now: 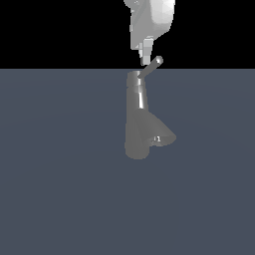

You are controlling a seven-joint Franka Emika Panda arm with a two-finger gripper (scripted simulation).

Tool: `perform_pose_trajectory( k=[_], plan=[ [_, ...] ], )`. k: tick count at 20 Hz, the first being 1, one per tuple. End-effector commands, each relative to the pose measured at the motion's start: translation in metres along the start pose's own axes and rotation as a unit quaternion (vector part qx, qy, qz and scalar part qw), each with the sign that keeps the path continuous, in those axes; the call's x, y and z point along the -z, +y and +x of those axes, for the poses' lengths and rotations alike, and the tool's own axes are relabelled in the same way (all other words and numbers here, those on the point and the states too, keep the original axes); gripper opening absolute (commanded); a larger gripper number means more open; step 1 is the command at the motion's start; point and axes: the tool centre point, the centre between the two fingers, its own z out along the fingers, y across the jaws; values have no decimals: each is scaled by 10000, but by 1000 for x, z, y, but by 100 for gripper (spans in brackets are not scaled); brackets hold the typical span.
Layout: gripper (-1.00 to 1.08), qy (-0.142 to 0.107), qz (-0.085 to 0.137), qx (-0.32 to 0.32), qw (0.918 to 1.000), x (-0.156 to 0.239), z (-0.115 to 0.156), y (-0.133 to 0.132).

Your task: Turn on the faucet by rotating a designated handle.

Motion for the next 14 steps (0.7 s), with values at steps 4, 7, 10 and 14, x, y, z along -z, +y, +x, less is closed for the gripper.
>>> perform_pose_trajectory(
  k=[4,7,10,14],
  plan=[
    [-100,-4,-16,12,10000,-2,15,0],
    [-100,-3,-20,-12,10000,-6,26,-7],
    [-100,-3,-24,-36,10000,-10,37,-13],
    [-100,-3,-30,-67,10000,-16,52,-22]
  ],
)
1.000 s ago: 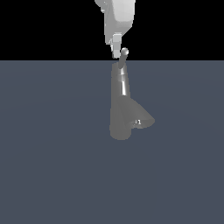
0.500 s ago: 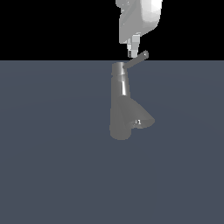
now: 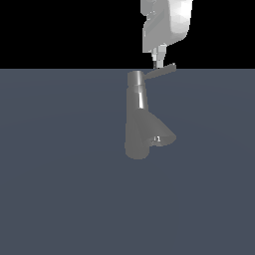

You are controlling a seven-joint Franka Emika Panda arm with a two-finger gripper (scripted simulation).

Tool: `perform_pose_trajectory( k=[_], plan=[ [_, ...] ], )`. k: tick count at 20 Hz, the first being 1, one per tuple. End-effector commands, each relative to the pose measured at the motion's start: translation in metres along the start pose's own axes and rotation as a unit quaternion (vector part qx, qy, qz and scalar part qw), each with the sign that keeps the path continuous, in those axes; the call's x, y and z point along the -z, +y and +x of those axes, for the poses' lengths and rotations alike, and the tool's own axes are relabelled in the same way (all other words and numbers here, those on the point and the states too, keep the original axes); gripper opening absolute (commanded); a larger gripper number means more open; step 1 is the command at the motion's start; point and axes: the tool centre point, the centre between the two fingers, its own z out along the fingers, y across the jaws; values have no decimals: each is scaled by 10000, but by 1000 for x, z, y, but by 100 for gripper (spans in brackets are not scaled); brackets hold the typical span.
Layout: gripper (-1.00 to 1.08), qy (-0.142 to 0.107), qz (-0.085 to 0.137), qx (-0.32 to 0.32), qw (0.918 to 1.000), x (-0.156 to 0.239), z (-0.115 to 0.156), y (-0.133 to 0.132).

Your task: Turn on the faucet by rotating a designated handle.

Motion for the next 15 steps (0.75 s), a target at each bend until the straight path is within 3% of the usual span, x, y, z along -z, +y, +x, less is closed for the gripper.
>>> perform_pose_trajectory(
  k=[1,15],
  plan=[
    [-100,-6,-21,-61,10000,-8,14,-5],
    [-100,-6,-38,-156,9999,-24,59,-32]
  ],
)
